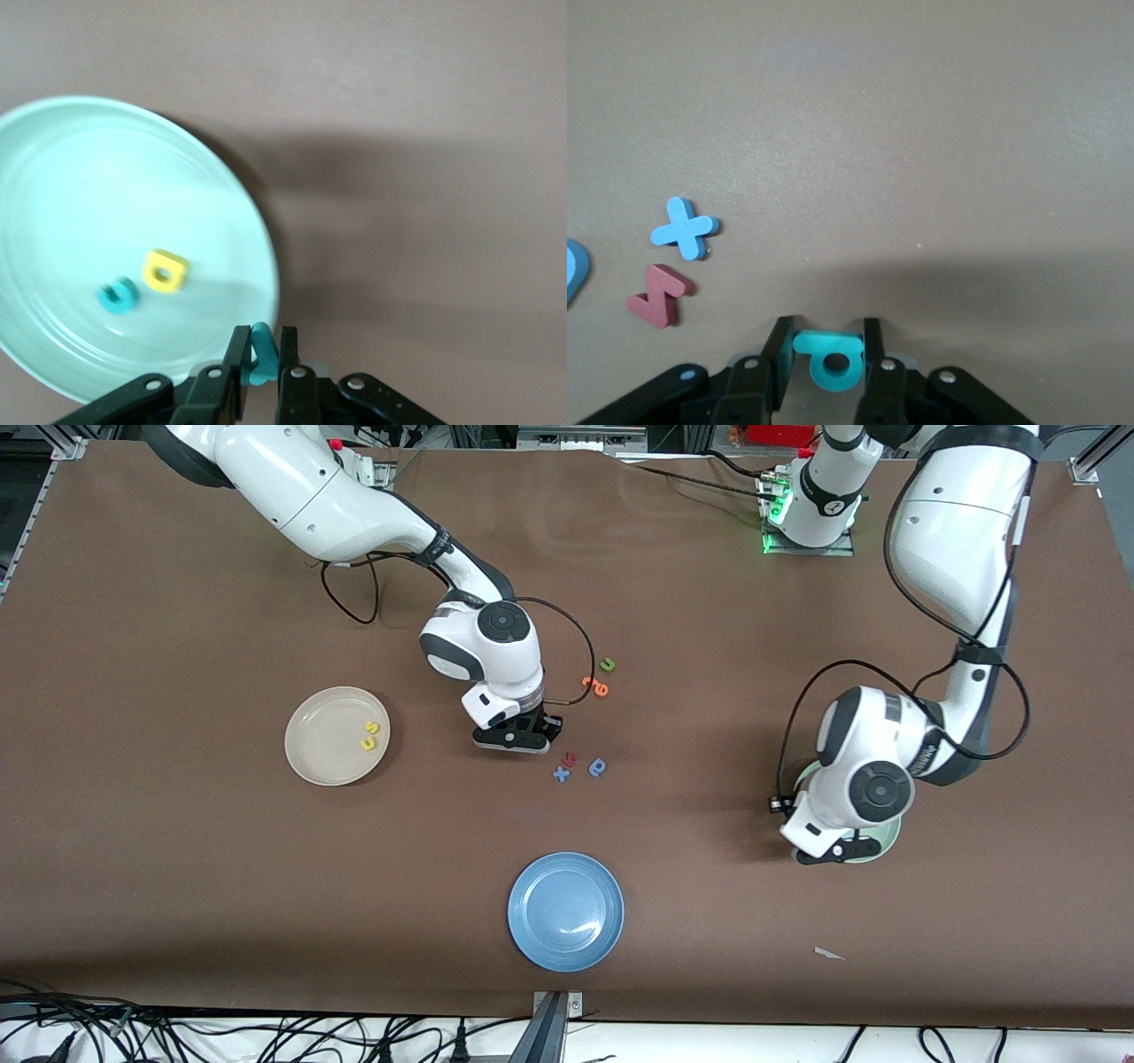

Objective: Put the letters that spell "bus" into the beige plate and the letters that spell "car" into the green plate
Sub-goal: 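Place the teal j on the green plate while the right places teal d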

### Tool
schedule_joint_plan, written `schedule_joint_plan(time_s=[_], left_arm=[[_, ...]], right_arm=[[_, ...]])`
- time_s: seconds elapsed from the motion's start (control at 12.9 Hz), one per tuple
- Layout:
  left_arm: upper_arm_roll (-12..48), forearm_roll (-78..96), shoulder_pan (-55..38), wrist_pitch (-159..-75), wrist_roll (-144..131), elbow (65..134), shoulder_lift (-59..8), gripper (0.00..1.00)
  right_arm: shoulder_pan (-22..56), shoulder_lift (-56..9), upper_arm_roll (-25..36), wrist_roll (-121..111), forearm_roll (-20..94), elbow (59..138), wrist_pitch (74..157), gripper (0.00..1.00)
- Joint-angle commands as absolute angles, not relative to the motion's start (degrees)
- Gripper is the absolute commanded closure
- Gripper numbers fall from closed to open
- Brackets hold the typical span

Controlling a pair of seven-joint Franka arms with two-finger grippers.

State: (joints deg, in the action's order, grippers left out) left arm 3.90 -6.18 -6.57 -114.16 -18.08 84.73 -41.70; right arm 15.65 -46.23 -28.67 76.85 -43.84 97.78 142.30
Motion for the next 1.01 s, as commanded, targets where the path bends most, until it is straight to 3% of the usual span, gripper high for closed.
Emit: schedule_joint_plan(time_s=[0.0, 0.08, 0.15, 0.23, 0.46, 0.93], left_arm=[[4.3, -7.6, -2.0, -112.9, -4.9, 84.4, -41.2, 1.0], [4.3, -8.0, -0.8, -112.9, -2.0, 84.4, -41.1, 0.87], [4.4, -9.5, -0.3, -113.1, -0.8, 84.4, -41.2, 0.31], [4.6, -10.2, -0.4, -113.4, -1.7, 84.3, -41.2, 0.0], [4.7, -9.6, -0.3, -110.8, -2.9, 79.2, -41.0, 0.0], [5.1, -8.9, 1.7, -102.0, -2.3, 78.7, -34.6, 0.0]], right_arm=[[16.2, -47.3, -28.1, 77.3, -45.3, 96.9, 142.0, 0.75], [16.2, -46.2, -28.0, 77.1, -44.8, 97.3, 142.0, 0.75], [16.1, -44.8, -27.4, 76.5, -44.6, 98.3, 142.0, 0.75], [15.7, -42.4, -27.0, 74.3, -43.9, 100.3, 142.0, 0.75], [11.6, -35.0, -26.5, 65.3, -41.9, 108.1, 142.0, 0.75], [-0.1, -24.4, -26.5, 46.8, -41.9, 120.2, 142.1, 0.72]])
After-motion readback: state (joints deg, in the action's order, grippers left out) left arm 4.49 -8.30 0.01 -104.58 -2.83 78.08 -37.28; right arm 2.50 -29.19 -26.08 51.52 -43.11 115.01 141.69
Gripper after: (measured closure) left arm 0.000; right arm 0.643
